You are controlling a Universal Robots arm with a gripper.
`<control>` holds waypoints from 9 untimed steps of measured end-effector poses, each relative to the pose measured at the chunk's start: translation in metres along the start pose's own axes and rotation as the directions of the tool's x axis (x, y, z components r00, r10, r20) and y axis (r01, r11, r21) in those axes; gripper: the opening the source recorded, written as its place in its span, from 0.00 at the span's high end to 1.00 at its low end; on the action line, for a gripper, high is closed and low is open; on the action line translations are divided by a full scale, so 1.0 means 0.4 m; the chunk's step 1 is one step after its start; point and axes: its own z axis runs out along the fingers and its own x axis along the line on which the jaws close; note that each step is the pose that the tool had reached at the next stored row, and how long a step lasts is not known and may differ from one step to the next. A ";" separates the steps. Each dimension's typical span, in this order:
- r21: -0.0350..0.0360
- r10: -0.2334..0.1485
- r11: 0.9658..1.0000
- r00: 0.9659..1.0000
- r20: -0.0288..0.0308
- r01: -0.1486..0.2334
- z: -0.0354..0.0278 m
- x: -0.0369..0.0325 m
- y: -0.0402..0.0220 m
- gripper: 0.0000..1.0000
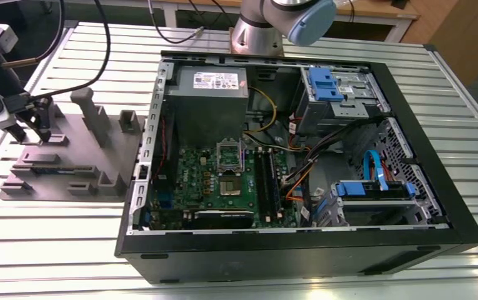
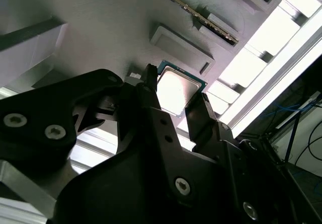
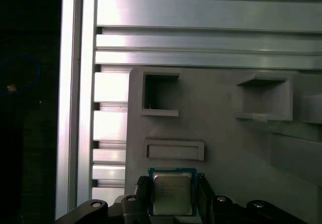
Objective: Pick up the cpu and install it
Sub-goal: 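Pick up the cpu and move it towards the insertion slot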
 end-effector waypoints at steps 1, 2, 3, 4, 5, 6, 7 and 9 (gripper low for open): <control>0.000 0.000 1.000 1.000 0.000 0.000 0.000 0.000 0.000 0.53; 0.000 0.000 1.000 1.000 0.000 0.000 -0.004 0.000 0.000 0.53; 0.000 0.000 1.000 1.000 0.000 0.000 -0.005 0.000 0.000 0.53; 0.000 0.000 1.000 1.000 0.000 0.000 -0.005 0.000 0.000 0.53; 0.000 0.000 1.000 1.000 0.000 0.000 -0.006 0.000 0.000 0.53; 0.000 0.000 1.000 1.000 0.000 0.000 -0.006 0.000 0.000 0.53; 0.000 0.000 1.000 1.000 0.000 0.000 -0.007 0.000 0.000 0.53; 0.000 0.000 1.000 1.000 0.000 0.000 -0.009 0.000 0.000 0.53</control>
